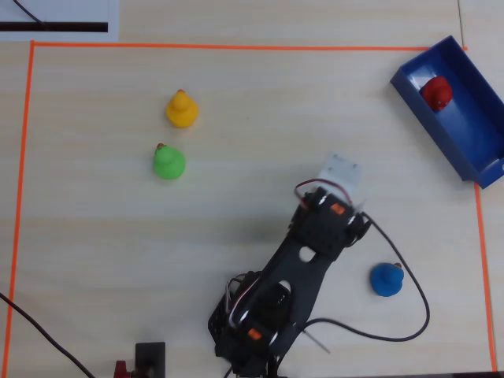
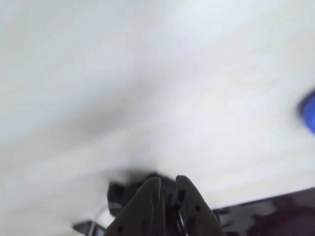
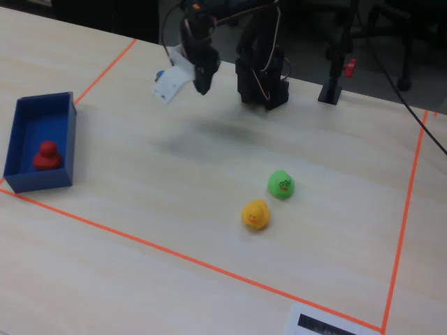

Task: Grasp red duck and put it into box.

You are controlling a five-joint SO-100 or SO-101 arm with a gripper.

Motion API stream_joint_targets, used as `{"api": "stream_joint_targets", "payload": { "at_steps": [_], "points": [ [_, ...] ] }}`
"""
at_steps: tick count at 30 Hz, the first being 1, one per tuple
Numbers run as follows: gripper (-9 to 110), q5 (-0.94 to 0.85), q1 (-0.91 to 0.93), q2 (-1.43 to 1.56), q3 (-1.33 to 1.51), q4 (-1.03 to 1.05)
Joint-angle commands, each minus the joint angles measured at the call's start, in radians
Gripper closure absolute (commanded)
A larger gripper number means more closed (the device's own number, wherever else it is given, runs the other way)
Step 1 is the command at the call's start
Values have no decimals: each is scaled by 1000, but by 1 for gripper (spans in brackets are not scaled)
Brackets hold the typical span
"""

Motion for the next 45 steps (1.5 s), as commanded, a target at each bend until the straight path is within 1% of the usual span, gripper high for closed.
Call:
{"api": "stream_joint_targets", "payload": {
  "at_steps": [1, 5, 11, 14, 19, 26, 35, 38, 45],
  "points": [
    [101, -11, -124, 304, 112, 51],
    [101, 3, -308, 545, 259, 54],
    [101, -29, -512, 845, 509, -38],
    [101, -44, -572, 960, 634, -87],
    [101, -25, -601, 1117, 795, -106],
    [101, 9, -638, 1126, 917, -192],
    [101, 44, -669, 1127, 1015, -227],
    [101, 94, -678, 1127, 1019, -224],
    [101, 95, -692, 1127, 1023, -229]
  ]
}}
